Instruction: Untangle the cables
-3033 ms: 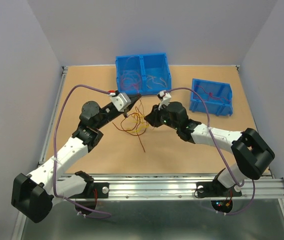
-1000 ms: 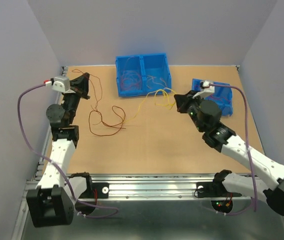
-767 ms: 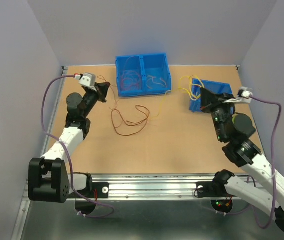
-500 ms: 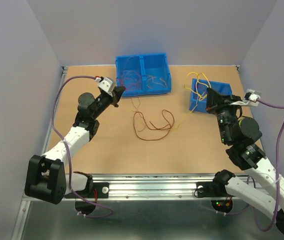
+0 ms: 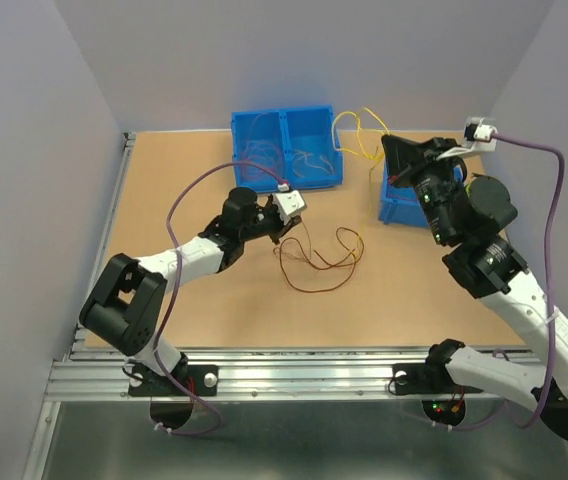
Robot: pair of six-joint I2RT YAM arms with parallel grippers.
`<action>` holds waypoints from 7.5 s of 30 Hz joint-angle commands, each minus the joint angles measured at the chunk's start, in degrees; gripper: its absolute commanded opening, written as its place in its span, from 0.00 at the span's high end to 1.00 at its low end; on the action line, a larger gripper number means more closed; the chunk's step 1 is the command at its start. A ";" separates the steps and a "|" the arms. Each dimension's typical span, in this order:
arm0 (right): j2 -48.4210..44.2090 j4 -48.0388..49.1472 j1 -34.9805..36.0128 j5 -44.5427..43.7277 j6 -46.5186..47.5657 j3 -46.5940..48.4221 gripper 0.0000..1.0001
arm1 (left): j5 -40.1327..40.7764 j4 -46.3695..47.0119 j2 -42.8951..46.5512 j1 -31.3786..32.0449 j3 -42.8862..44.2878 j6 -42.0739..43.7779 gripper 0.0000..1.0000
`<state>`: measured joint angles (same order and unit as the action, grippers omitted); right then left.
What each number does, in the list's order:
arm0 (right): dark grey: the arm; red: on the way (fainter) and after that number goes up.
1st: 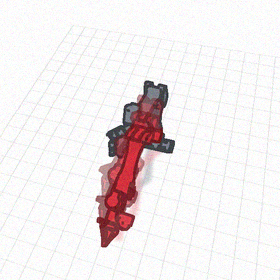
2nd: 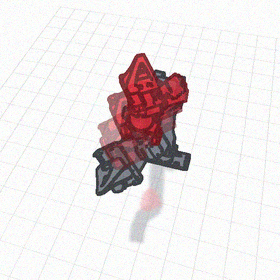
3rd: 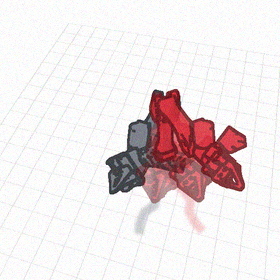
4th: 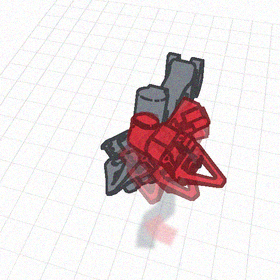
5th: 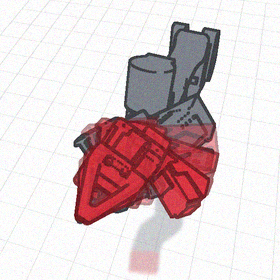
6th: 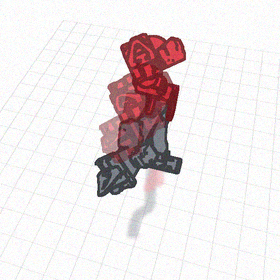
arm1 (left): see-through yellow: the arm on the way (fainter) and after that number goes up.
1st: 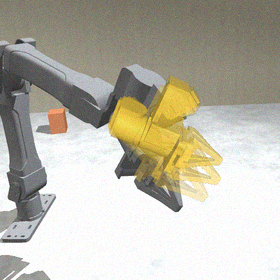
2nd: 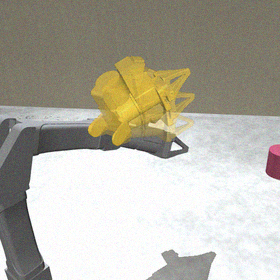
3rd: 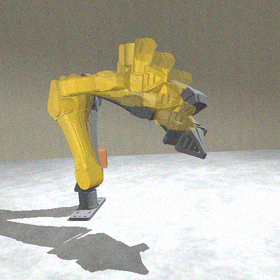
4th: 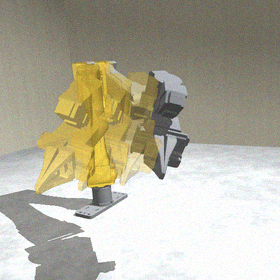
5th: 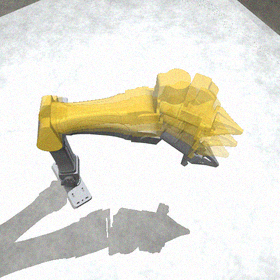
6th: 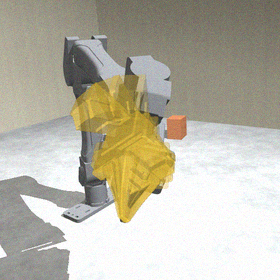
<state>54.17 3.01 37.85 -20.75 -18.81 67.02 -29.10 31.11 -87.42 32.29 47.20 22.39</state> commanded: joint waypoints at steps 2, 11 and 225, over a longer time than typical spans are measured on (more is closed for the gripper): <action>4.70 2.53 0.12 7.74 1.23 16.01 0.99 | -1.66 -5.42 -2.74 3.21 5.09 7.56 0.79; 22.81 2.97 0.04 8.19 10.28 47.49 0.99 | 7.02 -23.53 -19.78 17.08 14.40 20.05 0.79; 32.93 -0.90 -1.11 13.45 -6.41 -4.44 0.34 | 8.18 -8.96 2.17 -10.85 6.67 -4.90 0.37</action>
<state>86.96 4.16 36.69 -16.99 -20.27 67.20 -24.12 24.71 -83.50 21.02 50.28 14.72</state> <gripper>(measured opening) 0.649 0.611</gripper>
